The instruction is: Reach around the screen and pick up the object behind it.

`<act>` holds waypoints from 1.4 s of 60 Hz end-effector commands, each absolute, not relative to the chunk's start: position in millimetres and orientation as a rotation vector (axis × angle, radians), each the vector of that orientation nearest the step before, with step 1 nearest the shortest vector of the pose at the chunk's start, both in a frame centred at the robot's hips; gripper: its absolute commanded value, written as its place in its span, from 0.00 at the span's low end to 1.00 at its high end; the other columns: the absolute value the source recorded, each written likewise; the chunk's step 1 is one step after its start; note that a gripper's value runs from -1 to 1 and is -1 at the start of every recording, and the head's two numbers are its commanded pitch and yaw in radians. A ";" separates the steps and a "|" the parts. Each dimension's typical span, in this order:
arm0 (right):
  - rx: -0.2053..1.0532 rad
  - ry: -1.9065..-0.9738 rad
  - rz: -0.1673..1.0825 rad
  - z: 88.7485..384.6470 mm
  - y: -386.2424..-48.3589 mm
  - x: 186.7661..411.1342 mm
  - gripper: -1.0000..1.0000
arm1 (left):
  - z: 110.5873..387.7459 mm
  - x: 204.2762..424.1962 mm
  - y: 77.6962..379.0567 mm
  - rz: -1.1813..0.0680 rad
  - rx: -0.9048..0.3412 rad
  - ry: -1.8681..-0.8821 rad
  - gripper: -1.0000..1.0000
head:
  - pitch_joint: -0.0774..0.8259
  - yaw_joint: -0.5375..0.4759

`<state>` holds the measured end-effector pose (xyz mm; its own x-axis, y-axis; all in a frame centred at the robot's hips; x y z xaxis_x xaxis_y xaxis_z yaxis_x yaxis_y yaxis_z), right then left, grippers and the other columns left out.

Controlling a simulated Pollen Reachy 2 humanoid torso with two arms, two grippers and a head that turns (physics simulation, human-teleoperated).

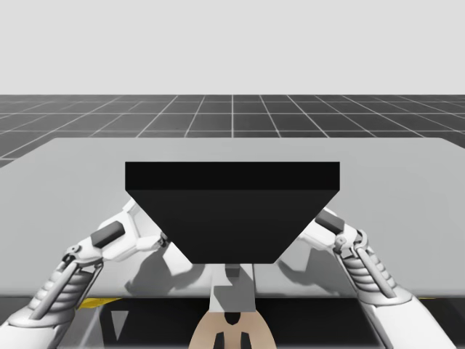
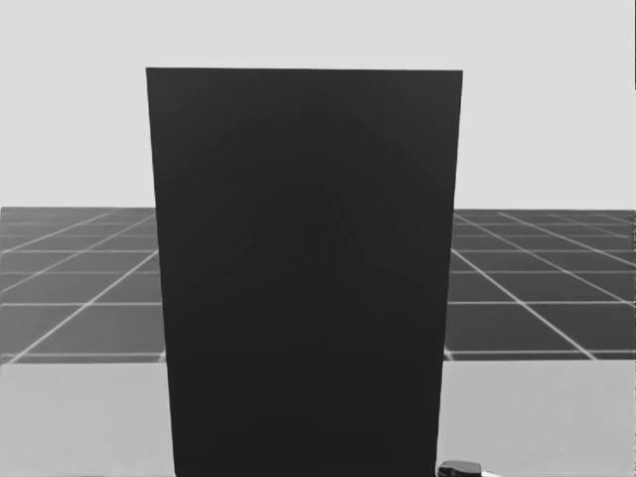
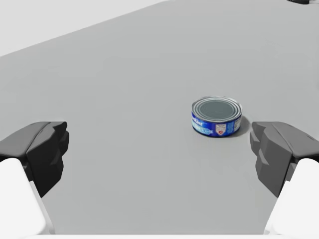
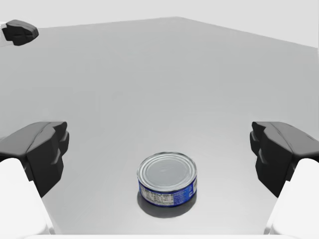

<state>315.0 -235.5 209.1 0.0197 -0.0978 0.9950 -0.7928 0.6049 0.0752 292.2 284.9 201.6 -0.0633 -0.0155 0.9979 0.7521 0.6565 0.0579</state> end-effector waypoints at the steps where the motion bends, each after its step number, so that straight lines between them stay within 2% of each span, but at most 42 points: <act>1: 0.752 -1.413 0.623 200.7 -237.5 315.2 0.00 | 198.4 290.7 282.7 -0.745 -0.646 -1.465 0.00 | 0.14 0.50; 15: 0.726 -1.406 0.605 174.8 -233.4 329.3 0.00 | 196.4 291.7 280.2 -0.750 -0.641 -1.459 0.00 | 0.15 0.49; 18: 0.697 -1.430 0.623 168.6 -230.2 334.2 0.00 | 195.6 292.2 279.4 -0.751 -0.640 -1.457 0.00 | 0.15 0.49; 21: 0.713 -1.405 0.632 162.1 -225.4 340.1 0.00 | 194.5 292.7 277.7 -0.752 -0.633 -1.456 0.00 | 0.16 0.48; 27: 0.700 -1.413 0.667 151.4 -215.0 352.3 0.00 | 193.2 292.7 275.3 -0.762 -0.626 -1.452 0.00 | 0.17 0.48; 44: 0.710 -1.386 0.715 135.2 -195.2 371.4 0.00 | 193.4 292.1 274.1 -0.770 -0.618 -1.456 0.00 | 0.18 0.48; 63: 0.723 -1.333 0.802 118.4 -153.6 402.2 0.00 | 193.9 291.8 274.0 -0.778 -0.604 -1.465 0.00 | 0.20 0.47; 84: 0.661 -1.276 0.857 92.8 -126.0 413.0 0.00 | 194.5 290.8 274.3 -0.784 -0.595 -1.472 0.00 | 0.23 0.47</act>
<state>412.0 -142.1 109.8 0.0561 0.1354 0.9892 -0.8465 0.5318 -0.0248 291.2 274.1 194.4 -0.0598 -0.0958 0.9936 0.7702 0.6288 0.1069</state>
